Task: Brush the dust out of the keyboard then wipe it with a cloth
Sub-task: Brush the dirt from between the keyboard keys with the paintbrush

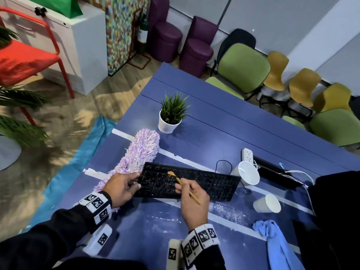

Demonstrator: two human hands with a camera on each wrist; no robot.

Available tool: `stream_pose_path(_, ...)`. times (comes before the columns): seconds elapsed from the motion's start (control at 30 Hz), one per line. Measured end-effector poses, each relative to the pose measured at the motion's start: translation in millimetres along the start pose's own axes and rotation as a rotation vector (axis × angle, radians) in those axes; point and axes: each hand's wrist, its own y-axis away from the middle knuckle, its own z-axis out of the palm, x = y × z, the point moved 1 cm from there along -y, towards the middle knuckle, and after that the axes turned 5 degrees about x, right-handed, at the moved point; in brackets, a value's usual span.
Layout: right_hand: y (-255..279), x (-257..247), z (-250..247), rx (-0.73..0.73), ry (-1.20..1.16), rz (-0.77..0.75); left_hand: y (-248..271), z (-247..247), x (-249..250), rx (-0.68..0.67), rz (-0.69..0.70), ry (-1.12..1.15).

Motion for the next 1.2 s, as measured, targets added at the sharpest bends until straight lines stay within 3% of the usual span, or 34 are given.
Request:
stream_pose_path(0.1,8,-6,11,-0.116,0.041,-0.072,2,1,-1,0.016,-0.012,0.02)
stream_pose_path(0.27,-17,4,-17,0.111,0.133,0.017,3,2,-5,-0.022,-0.007,0.003)
stream_pose_path(0.43,-10,-5,-14,-0.062,0.1,-0.035,3,3,-8,-0.007,-0.013,-0.019)
stream_pose_path(0.57,-17,2,-20,0.076,0.149,-0.029,1,4,-8,-0.036,-0.026,0.006)
stream_pose_path(0.7,-4,1,-8,-0.124,0.066,0.005,0,5,-12,-0.044,-0.024,-0.001)
stream_pose_path(0.8,-3,9,-12,0.027,0.059,0.036,-2,7,-13,-0.047,-0.026,-0.005)
stream_pose_path(0.93,3,5,-4,-0.087,0.032,0.035,-3,4,-11,-0.018,-0.044,-0.013)
stream_pose_path(1.03,-2,6,-6,0.048,0.022,0.037,-4,5,-11,-0.022,-0.043,-0.023)
stream_pose_path(1.17,0,8,-2,-0.119,0.019,0.065,-2,3,-7,-0.02,-0.021,-0.037)
stream_pose_path(1.2,1,9,-1,-0.105,0.02,0.062,-2,2,-6,-0.017,-0.012,-0.038)
